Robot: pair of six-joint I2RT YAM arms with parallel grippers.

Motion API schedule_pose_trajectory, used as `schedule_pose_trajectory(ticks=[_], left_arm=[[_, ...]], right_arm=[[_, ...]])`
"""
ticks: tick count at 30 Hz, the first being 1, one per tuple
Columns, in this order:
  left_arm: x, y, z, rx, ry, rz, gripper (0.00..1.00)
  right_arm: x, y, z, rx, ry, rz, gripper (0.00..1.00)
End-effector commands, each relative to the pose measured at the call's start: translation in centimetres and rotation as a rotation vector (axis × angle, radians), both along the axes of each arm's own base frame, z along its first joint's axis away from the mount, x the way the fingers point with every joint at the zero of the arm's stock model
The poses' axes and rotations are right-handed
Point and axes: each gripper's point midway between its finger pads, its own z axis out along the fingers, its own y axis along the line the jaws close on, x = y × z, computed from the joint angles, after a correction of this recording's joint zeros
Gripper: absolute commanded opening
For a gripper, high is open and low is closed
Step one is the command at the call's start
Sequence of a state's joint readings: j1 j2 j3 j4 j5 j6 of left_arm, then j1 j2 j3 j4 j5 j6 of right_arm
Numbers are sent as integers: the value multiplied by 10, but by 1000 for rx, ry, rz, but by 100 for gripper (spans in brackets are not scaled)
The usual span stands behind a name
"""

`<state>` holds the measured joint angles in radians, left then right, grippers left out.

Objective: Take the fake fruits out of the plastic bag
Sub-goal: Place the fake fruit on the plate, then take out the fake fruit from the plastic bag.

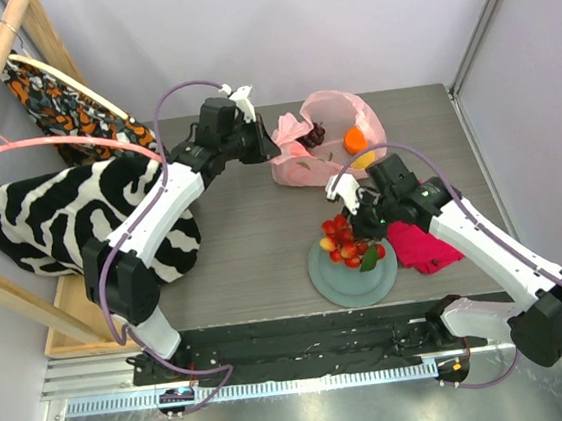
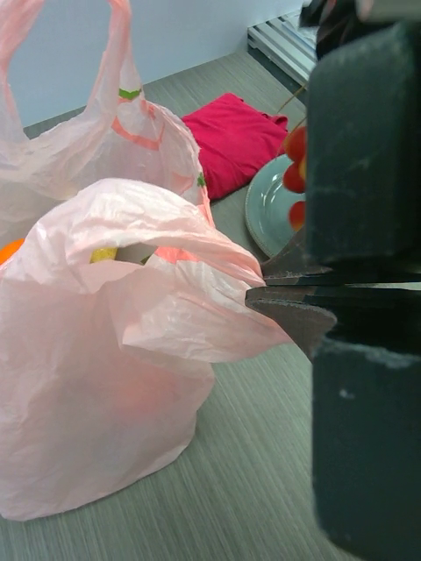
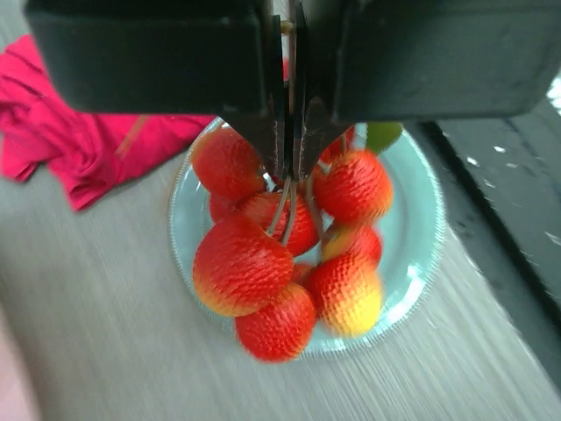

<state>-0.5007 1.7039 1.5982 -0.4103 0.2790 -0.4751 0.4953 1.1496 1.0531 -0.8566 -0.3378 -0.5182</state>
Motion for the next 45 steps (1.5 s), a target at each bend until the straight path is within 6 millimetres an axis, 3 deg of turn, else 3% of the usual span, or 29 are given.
schedule_pose_trajectory(ticks=[1, 4, 6, 7, 9, 11, 12, 13, 14, 15, 17, 18, 21, 25, 26, 28, 29, 31, 33, 36, 37, 42, 43, 45], left_arm=[[-8, 10, 31, -15, -88, 2, 0], [-11, 13, 30, -6, -92, 4, 0], [-12, 14, 25, 0, -83, 4, 0], [-13, 14, 25, -3, -81, 2, 0], [-17, 14, 25, -8, -76, -5, 0], [-19, 14, 27, -13, -82, -9, 0], [-19, 14, 25, -11, -78, -9, 0], [-21, 13, 23, -13, -72, -17, 0], [-22, 14, 23, -14, -69, -18, 0], [-25, 13, 20, -16, -60, -25, 0], [-30, 12, 17, -24, -48, -42, 0], [-35, 14, 10, -23, -29, -42, 0], [-46, 16, -2, -28, 7, -48, 0], [-68, 10, 3, -92, 20, -128, 0], [-74, 7, 4, -98, 12, -170, 0], [-90, 6, -1, -93, 35, -242, 0], [-94, 12, -3, -67, 19, -246, 0], [-99, 24, -12, -20, 24, -215, 0], [-112, 37, -20, 6, 26, -190, 0], [-130, 49, -28, 14, 11, -182, 0], [-130, 52, -32, 23, 9, -170, 0], [-124, 56, -52, 46, 33, -140, 0], [-121, 54, -54, 33, 45, -131, 0], [-118, 52, -58, 34, 55, -135, 0]], right_arm=[[25, -13, -24, -90, -112, -12, 1], [31, -14, -37, -96, -134, -31, 4], [30, -18, -50, -129, -116, -30, 18], [32, -25, -52, -161, -123, -51, 35], [38, -27, -43, -161, -151, -94, 46], [43, -24, -24, -118, -184, -124, 57], [47, -18, 4, -64, -234, -127, 60], [46, -13, 19, -28, -246, -120, 62], [44, -4, 34, 23, -250, -99, 63], [49, 3, 65, 84, -275, -124, 63], [55, 11, 93, 148, -293, -153, 63], [63, 16, 116, 208, -323, -191, 62], [93, 21, 129, 232, -382, -266, 56], [141, 22, 91, 121, -403, -328, 39], [156, 23, 63, 68, -372, -350, 36], [178, 17, 44, 7, -408, -406, 30], [187, 17, 19, -44, -389, -399, 29], [192, 16, -2, -79, -375, -404, 27], [180, 21, -18, -67, -287, -408, 25], [156, 35, -22, -50, -243, -381, 25], [157, 34, -19, -48, -254, -393, 25], [190, 8, -8, -119, -372, -488, 32], [195, 4, -19, -144, -354, -495, 34], [206, -6, -24, -171, -356, -525, 41]])
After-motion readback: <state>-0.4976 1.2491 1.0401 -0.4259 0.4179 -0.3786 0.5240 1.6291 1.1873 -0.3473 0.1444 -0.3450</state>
